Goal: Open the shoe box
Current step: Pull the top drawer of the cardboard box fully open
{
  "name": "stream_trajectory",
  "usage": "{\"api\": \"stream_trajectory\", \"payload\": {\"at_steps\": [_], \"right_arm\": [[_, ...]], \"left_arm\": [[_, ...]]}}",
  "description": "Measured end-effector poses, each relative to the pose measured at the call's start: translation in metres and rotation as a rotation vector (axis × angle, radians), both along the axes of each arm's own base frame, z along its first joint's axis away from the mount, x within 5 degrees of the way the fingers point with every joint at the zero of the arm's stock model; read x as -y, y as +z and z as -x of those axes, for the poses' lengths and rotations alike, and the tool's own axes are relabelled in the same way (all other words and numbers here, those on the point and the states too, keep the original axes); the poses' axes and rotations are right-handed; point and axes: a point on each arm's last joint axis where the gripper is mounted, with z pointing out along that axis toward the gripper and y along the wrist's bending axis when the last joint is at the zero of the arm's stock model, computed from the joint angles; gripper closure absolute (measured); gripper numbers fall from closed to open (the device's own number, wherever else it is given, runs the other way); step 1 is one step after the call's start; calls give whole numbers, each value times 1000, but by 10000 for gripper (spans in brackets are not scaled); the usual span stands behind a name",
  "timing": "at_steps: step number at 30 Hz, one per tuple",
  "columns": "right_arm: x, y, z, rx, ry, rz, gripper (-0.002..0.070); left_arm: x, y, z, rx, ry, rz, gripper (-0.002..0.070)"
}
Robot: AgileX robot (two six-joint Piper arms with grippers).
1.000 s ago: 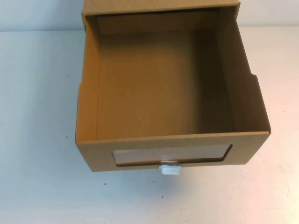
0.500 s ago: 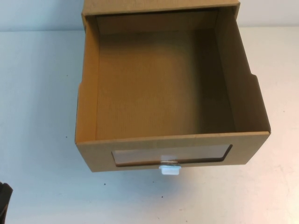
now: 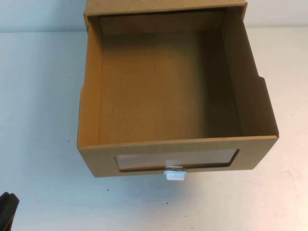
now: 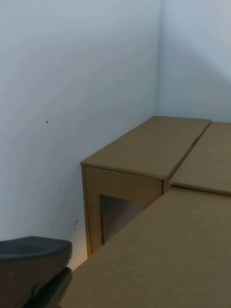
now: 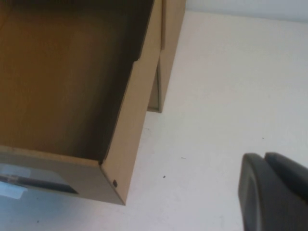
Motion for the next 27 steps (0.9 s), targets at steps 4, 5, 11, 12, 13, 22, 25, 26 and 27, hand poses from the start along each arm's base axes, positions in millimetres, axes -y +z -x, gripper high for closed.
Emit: {"api": "stream_trajectory", "payload": {"at_steps": [4, 5, 11, 12, 13, 22, 25, 26, 27], "right_arm": [[-2, 0, 1, -8, 9, -21, 690], [-2, 0, 1, -8, 10, -23, 689], [-1, 0, 0, -1, 3, -8, 690], [0, 0, 0, 1, 1, -3, 689], [0, 0, 0, 5, -2, 5, 689], [18, -32, -11, 131, -139, 174, 689], [27, -64, -7, 237, -213, 168, 689], [29, -74, -5, 266, -231, 168, 689], [31, -88, -2, 301, -248, 165, 689]], "left_arm": [[0, 0, 0, -1, -1, 0, 679], [0, 0, 0, -1, -1, 0, 679], [0, 0, 0, -3, -2, -1, 679], [0, 0, 0, -3, -2, -1, 679], [0, 0, 0, -3, -2, -1, 679], [0, 0, 0, -3, -2, -1, 679], [0, 0, 0, -3, -2, -1, 679], [0, 0, 0, -3, -2, -1, 679], [0, 0, 0, -3, -2, -1, 679]]}}
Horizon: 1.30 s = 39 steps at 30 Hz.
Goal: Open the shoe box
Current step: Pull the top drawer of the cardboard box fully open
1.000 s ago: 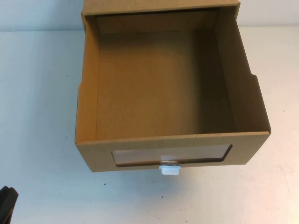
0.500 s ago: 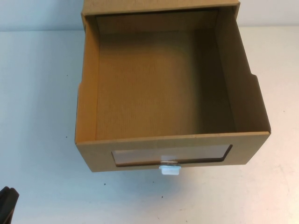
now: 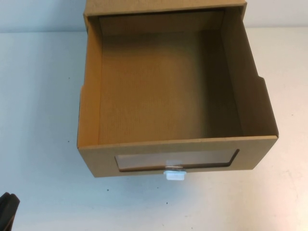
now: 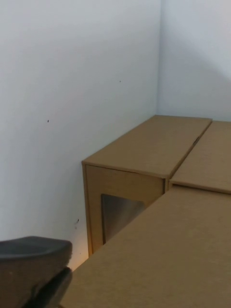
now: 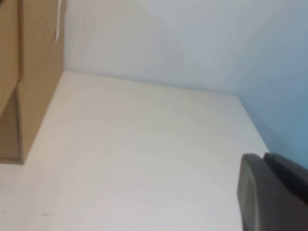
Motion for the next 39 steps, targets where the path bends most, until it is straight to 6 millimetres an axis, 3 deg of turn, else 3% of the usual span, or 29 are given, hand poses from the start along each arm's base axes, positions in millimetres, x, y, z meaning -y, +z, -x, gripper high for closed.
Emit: {"api": "stream_trajectory", "payload": {"at_steps": [6, 13, 31, 39], "right_arm": [[1, -63, 19, 92, -17, -21, 689], [1, -96, 34, 160, -18, -76, 690], [-2, -91, 34, 245, 13, -149, 689], [-6, -109, 35, 44, 62, -29, 689]], "left_arm": [[0, 0, 0, 0, 0, 0, 679], [0, 0, 0, 0, 0, 0, 679], [0, 0, 0, 0, 0, 0, 679], [0, 0, 0, 0, 0, 0, 679]]}}
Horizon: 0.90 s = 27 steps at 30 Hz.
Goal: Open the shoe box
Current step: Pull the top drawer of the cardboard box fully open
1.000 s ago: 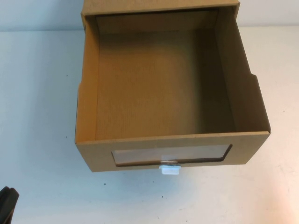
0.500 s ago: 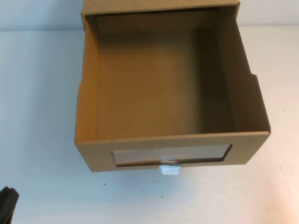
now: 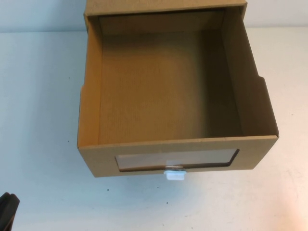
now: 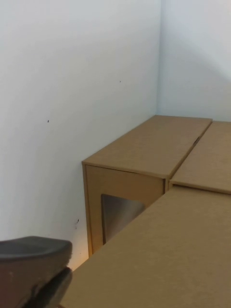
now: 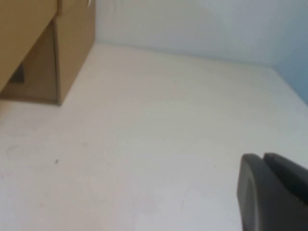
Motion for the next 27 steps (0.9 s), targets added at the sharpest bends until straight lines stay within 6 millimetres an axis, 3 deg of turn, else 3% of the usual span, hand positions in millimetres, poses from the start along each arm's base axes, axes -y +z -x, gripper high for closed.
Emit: {"api": "stream_trajectory", "payload": {"at_steps": [5, 27], "right_arm": [[-2, -12, 2, -130, 29, 9, 689], [-3, -13, 3, -148, 34, 11, 689]], "left_arm": [[0, 0, 0, 0, 0, 0, 679], [0, 0, 0, 0, 0, 0, 679]]}}
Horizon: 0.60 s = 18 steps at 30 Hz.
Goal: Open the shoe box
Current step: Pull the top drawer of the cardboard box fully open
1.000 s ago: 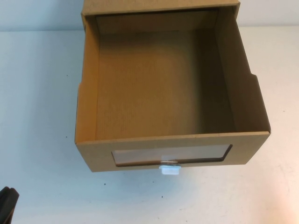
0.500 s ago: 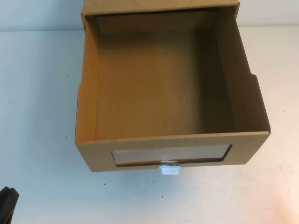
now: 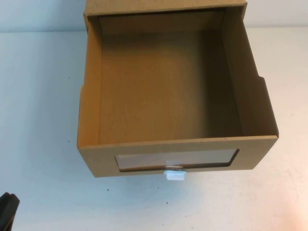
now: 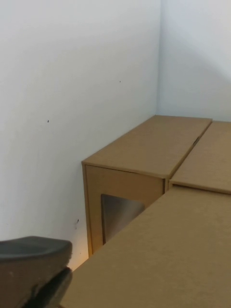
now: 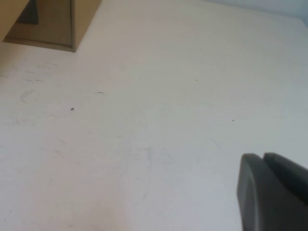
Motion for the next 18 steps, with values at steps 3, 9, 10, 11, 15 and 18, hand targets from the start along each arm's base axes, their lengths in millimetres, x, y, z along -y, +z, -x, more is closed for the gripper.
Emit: {"api": "stream_trajectory", "payload": {"at_steps": [3, 9, 10, 11, 15, 18], "right_arm": [[0, 0, 0, 0, 0, 1, 689], [0, 0, 0, -1, 1, 2, 690], [0, 0, 0, -1, 1, 2, 689], [0, 0, 0, -2, 1, 2, 689], [0, 0, 0, -2, 1, 2, 689], [0, 0, 0, -2, 1, 2, 689]], "left_arm": [[0, 0, 0, 9, 3, -33, 679], [-7, -2, -2, 44, 94, -249, 679], [-9, -3, -2, 35, 125, -249, 679], [-11, -3, -3, 29, 150, -246, 679], [-16, -7, -3, -27, 237, -270, 679], [-17, -14, -2, -99, 244, -295, 679]]}}
